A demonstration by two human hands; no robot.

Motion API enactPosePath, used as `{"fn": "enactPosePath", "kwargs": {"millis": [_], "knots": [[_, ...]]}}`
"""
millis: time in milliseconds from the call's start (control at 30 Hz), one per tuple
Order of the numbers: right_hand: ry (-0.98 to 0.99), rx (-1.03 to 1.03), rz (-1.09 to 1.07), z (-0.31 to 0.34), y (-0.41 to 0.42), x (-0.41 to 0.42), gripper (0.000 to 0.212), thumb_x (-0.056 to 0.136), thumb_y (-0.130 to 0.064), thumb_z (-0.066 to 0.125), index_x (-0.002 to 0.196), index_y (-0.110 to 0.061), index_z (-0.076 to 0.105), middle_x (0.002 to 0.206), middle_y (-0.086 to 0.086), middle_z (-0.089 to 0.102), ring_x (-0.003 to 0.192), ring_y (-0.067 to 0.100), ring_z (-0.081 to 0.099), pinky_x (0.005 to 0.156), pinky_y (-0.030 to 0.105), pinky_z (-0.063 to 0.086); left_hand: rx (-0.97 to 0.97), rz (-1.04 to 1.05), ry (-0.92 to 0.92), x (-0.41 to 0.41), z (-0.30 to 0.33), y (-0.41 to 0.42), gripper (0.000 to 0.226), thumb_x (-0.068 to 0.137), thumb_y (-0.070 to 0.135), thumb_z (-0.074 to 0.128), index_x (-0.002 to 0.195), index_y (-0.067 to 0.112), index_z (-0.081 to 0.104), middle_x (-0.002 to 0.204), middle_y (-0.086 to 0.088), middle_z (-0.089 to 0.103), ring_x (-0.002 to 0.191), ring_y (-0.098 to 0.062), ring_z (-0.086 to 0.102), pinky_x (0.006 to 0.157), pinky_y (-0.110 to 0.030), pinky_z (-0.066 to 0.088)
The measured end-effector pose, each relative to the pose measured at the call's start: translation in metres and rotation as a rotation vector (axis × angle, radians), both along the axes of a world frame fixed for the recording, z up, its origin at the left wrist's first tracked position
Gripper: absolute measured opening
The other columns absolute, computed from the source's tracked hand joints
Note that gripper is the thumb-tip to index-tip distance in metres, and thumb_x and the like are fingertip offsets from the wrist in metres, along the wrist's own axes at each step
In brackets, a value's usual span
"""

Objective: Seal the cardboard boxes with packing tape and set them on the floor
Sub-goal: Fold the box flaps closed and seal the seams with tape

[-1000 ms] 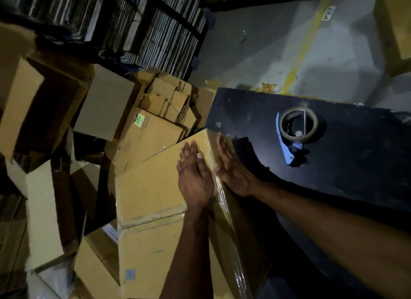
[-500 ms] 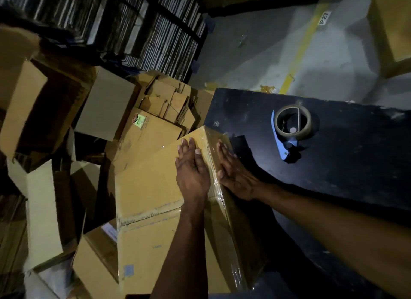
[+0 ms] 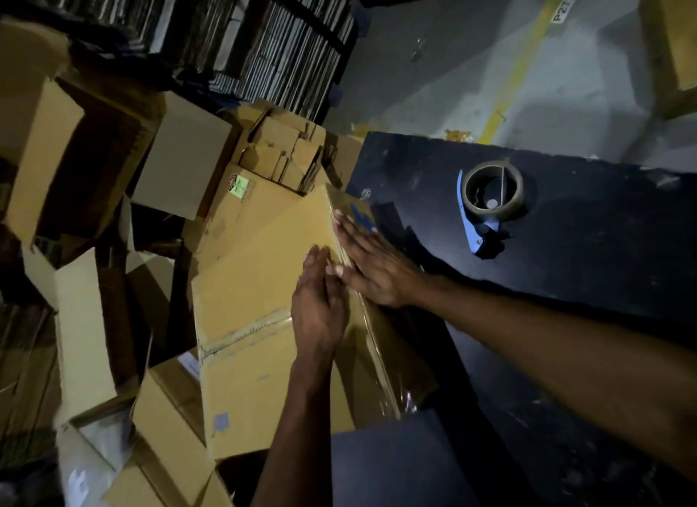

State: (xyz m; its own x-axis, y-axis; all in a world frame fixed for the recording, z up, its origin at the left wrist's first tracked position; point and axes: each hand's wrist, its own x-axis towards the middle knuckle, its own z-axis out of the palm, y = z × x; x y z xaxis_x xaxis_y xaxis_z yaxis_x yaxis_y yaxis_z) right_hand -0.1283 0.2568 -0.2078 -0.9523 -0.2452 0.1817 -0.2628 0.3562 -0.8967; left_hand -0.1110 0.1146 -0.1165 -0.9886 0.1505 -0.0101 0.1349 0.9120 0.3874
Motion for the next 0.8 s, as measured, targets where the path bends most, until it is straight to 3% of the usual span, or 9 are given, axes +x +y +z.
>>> {"fn": "enactPosePath", "kwargs": {"millis": [67, 133, 200, 300, 400, 467, 567, 700, 800], "knots": [[-0.046, 0.059, 0.069, 0.005, 0.004, -0.026, 0.079, 0.107, -0.060, 0.025, 0.162, -0.019, -0.013, 0.169, -0.005, -0.021, 0.155, 0.009, -0.018, 0.125, 0.057, 0.009, 0.044, 0.007, 0.018, 0.015, 0.001, -0.005, 0.049, 0.110, 0.039, 0.037, 0.154, 0.020, 0.048, 0.163, -0.003, 0.041, 0.153, -0.017, 0.034, 0.121, -0.053, 0.035], [-0.113, -0.022, 0.099, 0.012, 0.005, -0.037, 0.087, 0.101, -0.069, 0.021, 0.161, -0.017, -0.016, 0.168, -0.002, -0.023, 0.155, 0.012, -0.017, 0.125, 0.057, 0.008, 0.024, -0.001, 0.015, 0.036, 0.001, -0.014, 0.049, 0.110, 0.039, 0.037, 0.155, 0.022, 0.046, 0.164, -0.001, 0.039, 0.154, -0.015, 0.031, 0.122, -0.054, 0.033], [-0.135, -0.147, 0.149, 0.010, 0.001, -0.023, 0.095, 0.095, -0.076, 0.014, 0.160, -0.014, -0.019, 0.167, 0.000, -0.024, 0.155, 0.014, -0.018, 0.128, 0.048, 0.002, -0.011, -0.017, 0.009, 0.048, -0.004, -0.019, 0.051, 0.109, 0.038, 0.037, 0.157, 0.021, 0.044, 0.166, 0.001, 0.035, 0.155, -0.011, 0.027, 0.124, -0.053, 0.029], [-0.080, -0.117, 0.200, -0.011, -0.006, 0.017, 0.093, 0.097, -0.074, 0.012, 0.160, -0.011, -0.015, 0.168, 0.004, -0.022, 0.155, 0.012, -0.017, 0.128, 0.037, -0.002, -0.043, 0.002, -0.004, 0.057, -0.015, -0.019, 0.052, 0.110, 0.036, 0.034, 0.160, 0.021, 0.039, 0.169, 0.003, 0.028, 0.157, -0.008, 0.020, 0.128, -0.049, 0.019], [-0.219, -0.007, 0.222, -0.034, 0.013, 0.039, 0.089, 0.098, -0.074, 0.016, 0.161, -0.019, -0.015, 0.168, -0.003, -0.020, 0.154, 0.007, -0.016, 0.128, 0.047, 0.004, -0.025, 0.036, 0.024, 0.061, -0.016, -0.013, 0.050, 0.110, 0.033, 0.035, 0.158, 0.021, 0.042, 0.168, 0.003, 0.032, 0.156, -0.007, 0.023, 0.128, -0.046, 0.019], [-0.286, 0.021, 0.264, -0.036, 0.027, 0.057, 0.095, 0.093, -0.078, 0.021, 0.161, -0.022, -0.017, 0.169, -0.006, -0.019, 0.154, 0.004, -0.013, 0.128, 0.043, 0.005, -0.018, 0.054, 0.055, 0.063, -0.015, -0.011, 0.048, 0.110, 0.031, 0.037, 0.155, 0.019, 0.046, 0.165, 0.003, 0.037, 0.155, -0.008, 0.028, 0.127, -0.046, 0.023], [-0.301, -0.190, 0.325, -0.022, 0.027, 0.084, 0.111, 0.085, -0.081, 0.041, 0.159, -0.026, -0.021, 0.167, -0.009, -0.020, 0.153, 0.002, -0.010, 0.122, 0.019, 0.003, -0.020, 0.074, 0.092, 0.065, -0.017, -0.009, 0.046, 0.109, 0.029, 0.041, 0.151, 0.015, 0.053, 0.161, 0.000, 0.045, 0.152, -0.013, 0.036, 0.124, -0.048, 0.030], [-0.311, -0.105, 0.365, -0.026, 0.032, 0.095, 0.119, 0.086, -0.061, 0.070, 0.159, -0.033, -0.021, 0.165, -0.016, -0.023, 0.152, 0.000, -0.008, 0.124, 0.024, 0.009, -0.035, 0.070, 0.134, 0.066, -0.015, -0.011, 0.042, 0.109, 0.028, 0.044, 0.145, 0.012, 0.059, 0.155, -0.004, 0.052, 0.147, -0.017, 0.044, 0.120, -0.050, 0.037], [-0.356, -0.033, 0.345, -0.030, 0.051, 0.100, 0.118, 0.085, -0.063, 0.072, 0.160, -0.039, -0.016, 0.166, -0.020, -0.008, 0.147, -0.004, 0.006, 0.120, 0.022, 0.016, -0.031, 0.067, 0.170, 0.076, -0.010, -0.009, 0.037, 0.109, 0.029, 0.049, 0.138, 0.013, 0.066, 0.150, -0.003, 0.058, 0.142, -0.015, 0.050, 0.113, -0.047, 0.046]]}}
